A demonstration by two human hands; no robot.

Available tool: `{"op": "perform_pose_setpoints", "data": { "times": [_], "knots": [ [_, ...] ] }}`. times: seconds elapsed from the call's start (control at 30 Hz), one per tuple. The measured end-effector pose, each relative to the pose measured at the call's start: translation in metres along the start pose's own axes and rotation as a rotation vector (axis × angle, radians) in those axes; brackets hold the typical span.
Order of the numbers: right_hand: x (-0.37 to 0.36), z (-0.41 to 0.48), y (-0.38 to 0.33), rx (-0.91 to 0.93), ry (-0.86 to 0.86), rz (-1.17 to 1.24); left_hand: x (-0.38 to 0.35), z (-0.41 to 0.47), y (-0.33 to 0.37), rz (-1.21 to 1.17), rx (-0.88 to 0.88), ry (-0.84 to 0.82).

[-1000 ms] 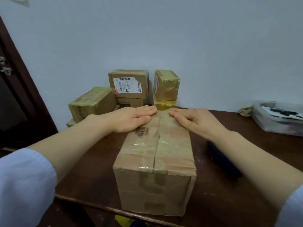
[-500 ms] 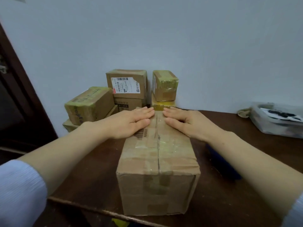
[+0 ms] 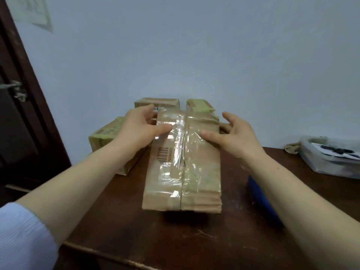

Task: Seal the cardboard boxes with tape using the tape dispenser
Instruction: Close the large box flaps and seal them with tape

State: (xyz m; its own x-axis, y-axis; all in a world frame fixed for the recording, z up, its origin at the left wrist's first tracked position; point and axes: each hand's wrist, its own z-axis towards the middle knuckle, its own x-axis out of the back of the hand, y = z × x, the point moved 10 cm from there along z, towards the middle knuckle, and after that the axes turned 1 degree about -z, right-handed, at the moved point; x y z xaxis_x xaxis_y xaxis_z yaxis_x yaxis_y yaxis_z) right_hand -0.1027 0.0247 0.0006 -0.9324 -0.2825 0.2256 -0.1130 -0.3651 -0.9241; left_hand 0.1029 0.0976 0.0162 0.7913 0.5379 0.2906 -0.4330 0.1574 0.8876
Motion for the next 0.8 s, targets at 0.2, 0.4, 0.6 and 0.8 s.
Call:
{"op": "perform_pose_setpoints", "data": {
  "times": [0.2, 0.4, 0.6, 0.8],
  "knots": [
    [-0.004, -0.017, -0.01, 0.133, 0.069, 0.169, 0.016, -0.032, 0.021, 0.068, -0.256, 0.115],
    [-0.014, -0.045, 0.019, 0.096, 0.027, 0.239, 0.019, -0.067, -0.019, 0.1, -0.254, 0.165],
    [-0.017, -0.067, 0.041, 0.068, 0.096, 0.292, 0.015, -0.097, -0.029, -0.034, -0.288, 0.137],
    [-0.014, -0.075, 0.052, 0.032, 0.111, 0.352, 0.012, -0.105, -0.028, -0.039, -0.305, 0.103]
  ]
}}
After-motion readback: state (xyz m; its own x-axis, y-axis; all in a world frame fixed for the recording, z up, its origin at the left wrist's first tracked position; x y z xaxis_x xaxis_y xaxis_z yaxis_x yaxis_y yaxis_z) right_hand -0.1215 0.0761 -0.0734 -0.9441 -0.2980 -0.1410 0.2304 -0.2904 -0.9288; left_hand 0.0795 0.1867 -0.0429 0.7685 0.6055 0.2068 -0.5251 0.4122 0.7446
